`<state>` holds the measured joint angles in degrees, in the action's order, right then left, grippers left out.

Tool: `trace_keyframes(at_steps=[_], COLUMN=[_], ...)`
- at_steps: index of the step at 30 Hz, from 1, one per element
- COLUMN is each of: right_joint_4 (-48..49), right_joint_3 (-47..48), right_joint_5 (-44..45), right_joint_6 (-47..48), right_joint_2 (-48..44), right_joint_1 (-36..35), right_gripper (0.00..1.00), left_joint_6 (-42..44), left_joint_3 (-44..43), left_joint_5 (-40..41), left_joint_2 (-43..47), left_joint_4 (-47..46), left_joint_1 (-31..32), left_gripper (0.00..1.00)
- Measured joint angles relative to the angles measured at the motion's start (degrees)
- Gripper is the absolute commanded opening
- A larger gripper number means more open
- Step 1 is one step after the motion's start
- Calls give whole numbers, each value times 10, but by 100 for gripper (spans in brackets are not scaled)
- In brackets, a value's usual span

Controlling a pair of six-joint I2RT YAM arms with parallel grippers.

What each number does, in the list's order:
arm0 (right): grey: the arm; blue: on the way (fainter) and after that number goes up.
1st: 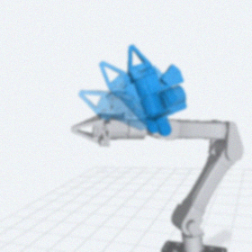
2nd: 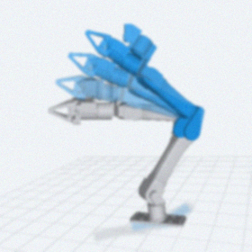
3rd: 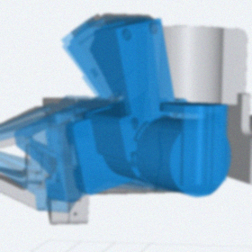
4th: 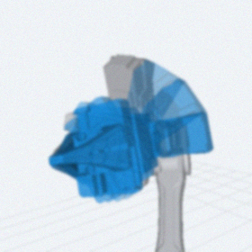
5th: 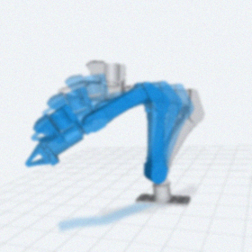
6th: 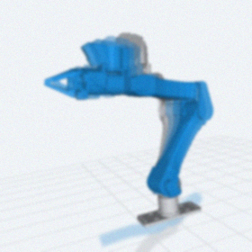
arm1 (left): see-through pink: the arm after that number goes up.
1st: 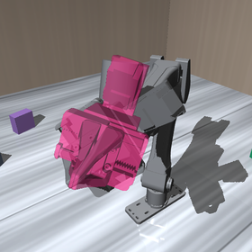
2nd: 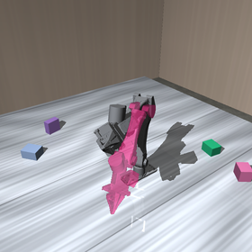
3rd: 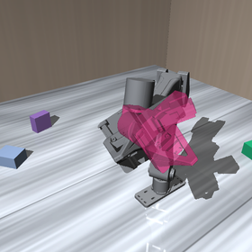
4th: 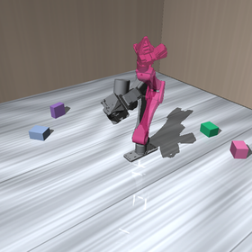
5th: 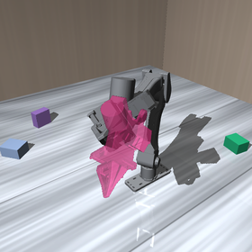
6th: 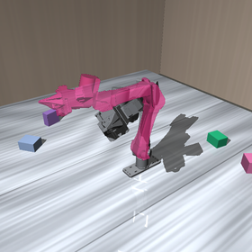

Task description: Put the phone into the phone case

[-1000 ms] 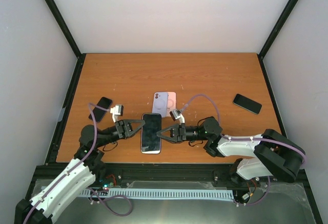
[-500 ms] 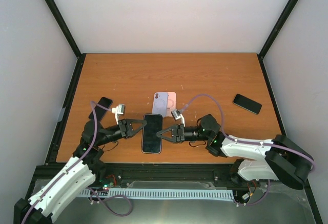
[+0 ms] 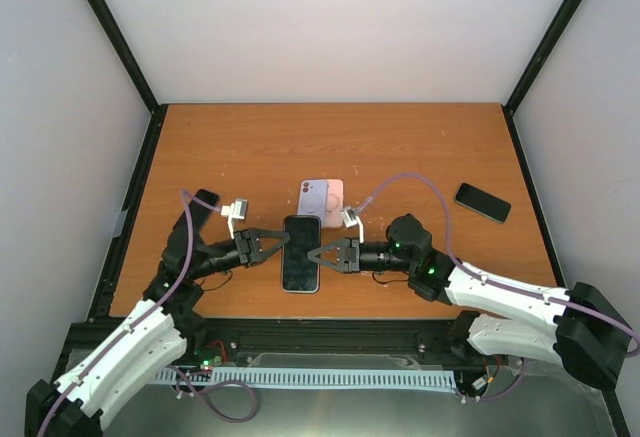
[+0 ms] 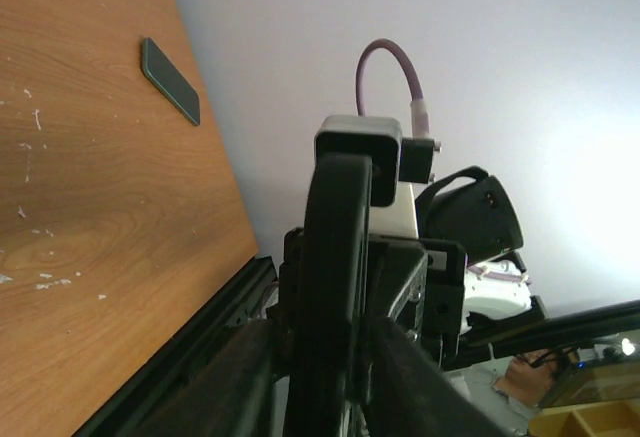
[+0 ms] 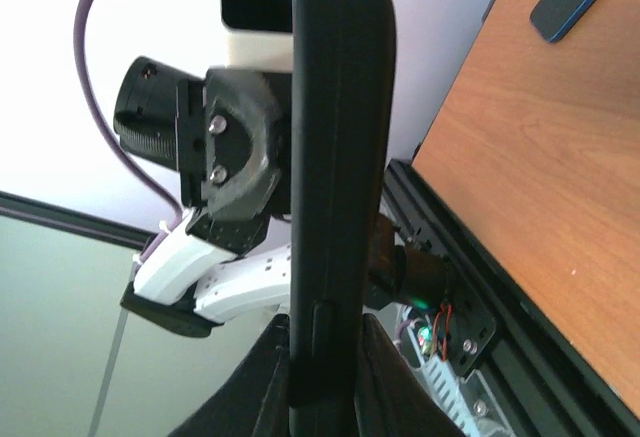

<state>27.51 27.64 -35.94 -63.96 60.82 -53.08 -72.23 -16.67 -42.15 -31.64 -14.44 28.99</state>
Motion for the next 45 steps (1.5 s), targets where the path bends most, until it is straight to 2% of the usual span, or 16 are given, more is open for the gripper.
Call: trace_keyframes(at_steps=[2, 5, 10, 15, 18, 26, 31, 33, 34, 35, 37, 39, 42, 45], right_joint_4=[1, 3, 21, 27, 29, 43, 43, 43, 43, 42, 39, 38, 35, 31], right_joint_3=[0, 0, 0, -2, -5, -25, -31, -32, -33, -33, -33, -33, -32, -26], right_joint_5=[13, 31, 59, 87, 105, 130, 130, 130, 130, 130, 129, 122, 104, 77], right_joint_6=[-1, -15, -46, -67, -76, -96, -96, -96, -96, -95, -91, -87, -77, -65], right_joint_2=[-2, -1, 1, 1, -2, -7, -6, -6, -6, -6, -6, -7, -7, -7], right_joint_1=[0, 0, 1, 4, 11, 21, 24, 25, 26, 27, 28, 28, 28, 28], right_gripper=[9, 9, 9, 9, 10, 12, 14, 14, 13, 13, 13, 13, 13, 13], left_joint_6=[-1, -2, -9, -18, -19, -21, -17, -14, -12, -11, -5, -2, 2, 10], left_joint_3=[0, 2, 22, 43, 49, 56, 55, 52, 49, 48, 47, 46, 45, 43], left_joint_5=[-6, -16, -35, -49, -52, -61, -58, -58, -58, -58, -57, -55, -50, -50], left_joint_2=[-2, -5, -9, -3, 9, 7, -7, -13, -17, -20, -23, -23, -23, -26], left_joint_4=[1, 0, -24, -38, -37, -40, -37, -35, -33, -33, -31, -25, -23, -23], left_joint_1=[0, 0, 0, 0, 0, 0, 0, 0, 0, 0, 0, 0, 0, 0], left_gripper=[47, 54, 50, 50, 42, 2, 0, 5, 13, 27, 38, 45, 48, 43])
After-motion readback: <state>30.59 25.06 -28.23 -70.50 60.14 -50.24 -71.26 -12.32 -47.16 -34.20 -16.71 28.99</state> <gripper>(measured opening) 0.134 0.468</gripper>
